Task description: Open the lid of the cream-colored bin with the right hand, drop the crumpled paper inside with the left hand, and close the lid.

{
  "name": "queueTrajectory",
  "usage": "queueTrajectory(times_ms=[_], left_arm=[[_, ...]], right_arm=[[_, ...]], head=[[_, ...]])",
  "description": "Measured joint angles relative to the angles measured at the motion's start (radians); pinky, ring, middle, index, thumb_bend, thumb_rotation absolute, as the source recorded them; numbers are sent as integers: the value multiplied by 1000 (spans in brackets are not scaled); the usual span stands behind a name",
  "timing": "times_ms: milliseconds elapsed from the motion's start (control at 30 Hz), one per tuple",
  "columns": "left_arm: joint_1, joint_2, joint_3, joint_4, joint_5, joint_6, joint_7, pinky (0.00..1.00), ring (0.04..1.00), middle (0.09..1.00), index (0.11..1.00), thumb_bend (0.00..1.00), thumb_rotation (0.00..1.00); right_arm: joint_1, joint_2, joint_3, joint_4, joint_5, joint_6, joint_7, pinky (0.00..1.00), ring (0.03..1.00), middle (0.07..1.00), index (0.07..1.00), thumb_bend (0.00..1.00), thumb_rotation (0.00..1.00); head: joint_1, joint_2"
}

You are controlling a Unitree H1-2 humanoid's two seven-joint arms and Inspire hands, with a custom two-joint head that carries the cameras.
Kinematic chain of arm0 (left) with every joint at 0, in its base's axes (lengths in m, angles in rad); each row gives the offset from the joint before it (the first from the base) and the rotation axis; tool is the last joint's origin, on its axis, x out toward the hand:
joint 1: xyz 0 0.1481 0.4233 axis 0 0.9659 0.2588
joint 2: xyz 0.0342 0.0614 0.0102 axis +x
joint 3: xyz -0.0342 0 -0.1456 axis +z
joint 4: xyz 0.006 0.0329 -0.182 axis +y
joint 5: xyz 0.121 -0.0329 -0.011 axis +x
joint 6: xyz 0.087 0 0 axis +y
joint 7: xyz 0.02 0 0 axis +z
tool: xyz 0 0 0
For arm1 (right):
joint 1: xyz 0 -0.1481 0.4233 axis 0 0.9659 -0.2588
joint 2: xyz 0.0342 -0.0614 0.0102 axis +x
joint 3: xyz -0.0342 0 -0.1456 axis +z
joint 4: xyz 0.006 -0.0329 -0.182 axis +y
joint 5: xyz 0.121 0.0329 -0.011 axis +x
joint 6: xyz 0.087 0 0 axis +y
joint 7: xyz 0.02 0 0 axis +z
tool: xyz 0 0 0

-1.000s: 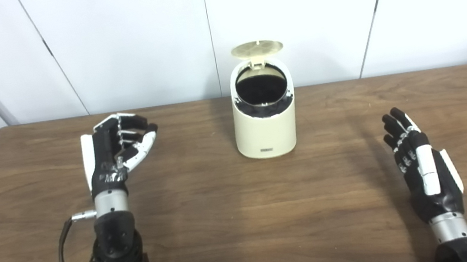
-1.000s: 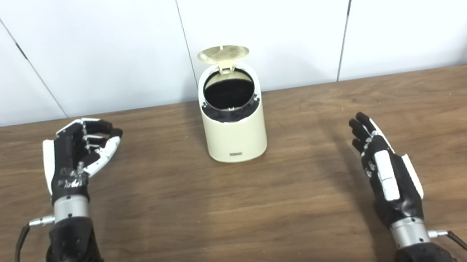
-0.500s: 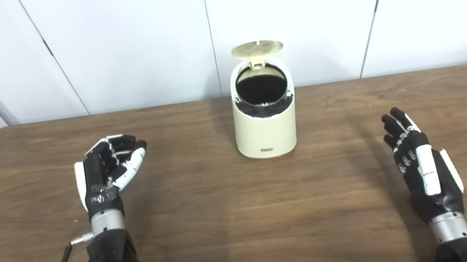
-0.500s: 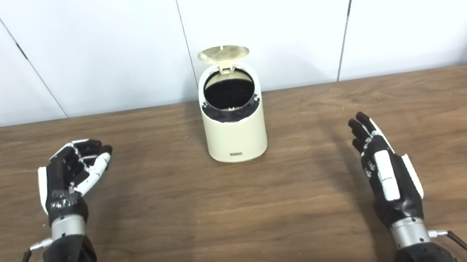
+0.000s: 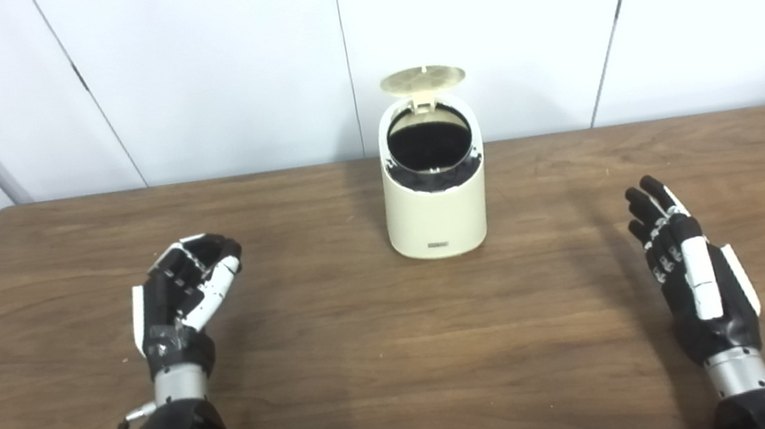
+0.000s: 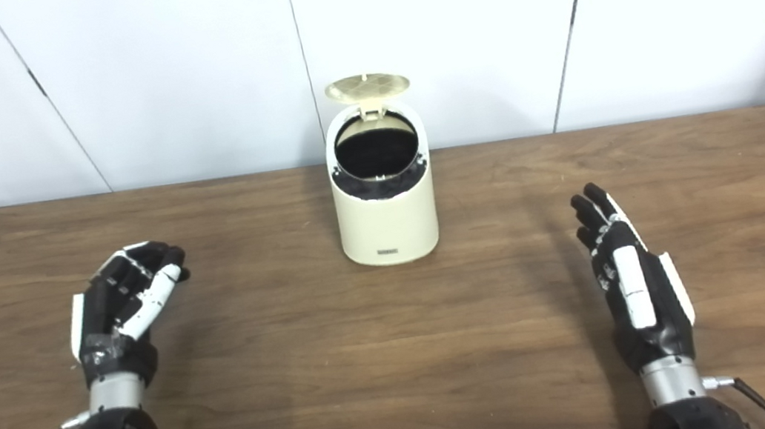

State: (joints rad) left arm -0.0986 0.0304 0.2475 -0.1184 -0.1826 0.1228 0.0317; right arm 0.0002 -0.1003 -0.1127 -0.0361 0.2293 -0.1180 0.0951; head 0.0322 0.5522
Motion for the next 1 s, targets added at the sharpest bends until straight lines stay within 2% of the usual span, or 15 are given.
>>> queueTrajectory(times_ms=[67,200,300,400,700,867,1000], left_arm=[[18,9,-5,7,-15,-17,-16,837,879,889,855,599,362],[34,25,-7,10,-70,-31,-63,920,945,957,926,573,499],[46,41,-24,11,-86,-45,-93,982,989,995,990,552,693],[63,57,-49,14,-85,-68,-124,999,999,1000,1000,549,842],[92,70,-72,35,-84,-97,-147,1000,1000,1000,1000,584,967],[102,71,-93,52,-69,-104,-153,1000,1000,1000,1000,602,979],[102,74,-96,72,-65,-138,-162,1000,1000,1000,1000,581,985]], right_arm=[[0,0,0,0,0,1,0,965,963,916,926,519,899],[3,-2,0,-2,3,1,1,991,983,929,938,518,913],[3,-2,0,-3,7,1,2,989,984,927,939,509,909],[3,-2,0,-4,5,1,2,981,983,936,943,522,920],[9,-1,1,-11,-16,2,0,1000,987,956,955,544,948],[16,-1,6,-24,-41,15,-3,1000,987,958,945,556,971],[22,1,11,-35,-65,31,-11,1000,985,966,939,541,978]], head=[[-2,2],[-5,5],[-9,5],[-12,8],[-28,11],[-40,11],[-52,8]])
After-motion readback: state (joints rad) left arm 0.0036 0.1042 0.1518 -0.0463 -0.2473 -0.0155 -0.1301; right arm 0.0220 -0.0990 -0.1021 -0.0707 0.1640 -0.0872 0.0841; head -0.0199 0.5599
